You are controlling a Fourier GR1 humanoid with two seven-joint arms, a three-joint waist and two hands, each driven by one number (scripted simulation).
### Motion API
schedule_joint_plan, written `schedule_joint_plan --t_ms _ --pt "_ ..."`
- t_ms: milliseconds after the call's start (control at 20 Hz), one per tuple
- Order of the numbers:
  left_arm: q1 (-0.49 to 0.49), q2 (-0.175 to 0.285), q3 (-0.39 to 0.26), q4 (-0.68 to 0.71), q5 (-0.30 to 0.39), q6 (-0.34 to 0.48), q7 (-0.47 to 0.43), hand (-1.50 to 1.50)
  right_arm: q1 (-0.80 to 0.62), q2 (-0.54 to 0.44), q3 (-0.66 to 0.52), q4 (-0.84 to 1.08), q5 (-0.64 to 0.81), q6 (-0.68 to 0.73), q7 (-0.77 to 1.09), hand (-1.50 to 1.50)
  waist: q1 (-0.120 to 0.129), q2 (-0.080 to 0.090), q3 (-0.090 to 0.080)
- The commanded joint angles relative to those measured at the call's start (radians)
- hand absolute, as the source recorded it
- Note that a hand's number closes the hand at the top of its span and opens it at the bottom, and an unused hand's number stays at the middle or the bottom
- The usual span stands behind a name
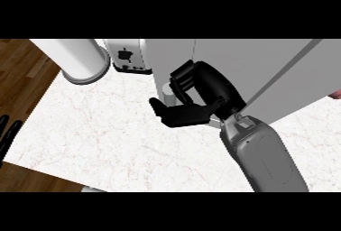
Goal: Pick up the bottled water, place it into the cabinet and close the cabinet
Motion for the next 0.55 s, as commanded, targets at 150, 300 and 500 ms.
schedule_joint_plan --t_ms 150,300,500 --pt "0.013 -0.005 0.008 0.008 -0.002 -0.017 -0.010 -1.50 -0.216 0.019 -0.094 0.232 -0.018 -0.201 -0.030 -1.50 -0.005 0.002 0.002" --pt "0.018 -0.003 0.029 0.022 0.008 -0.027 -0.019 -1.50 -0.236 0.019 -0.120 0.264 -0.064 -0.248 -0.034 -1.50 -0.019 0.000 0.002" --pt "0.027 -0.024 0.009 0.021 0.004 -0.024 -0.019 -1.50 -0.270 0.019 -0.080 0.319 -0.090 -0.290 -0.063 -1.50 -0.026 0.002 0.002"
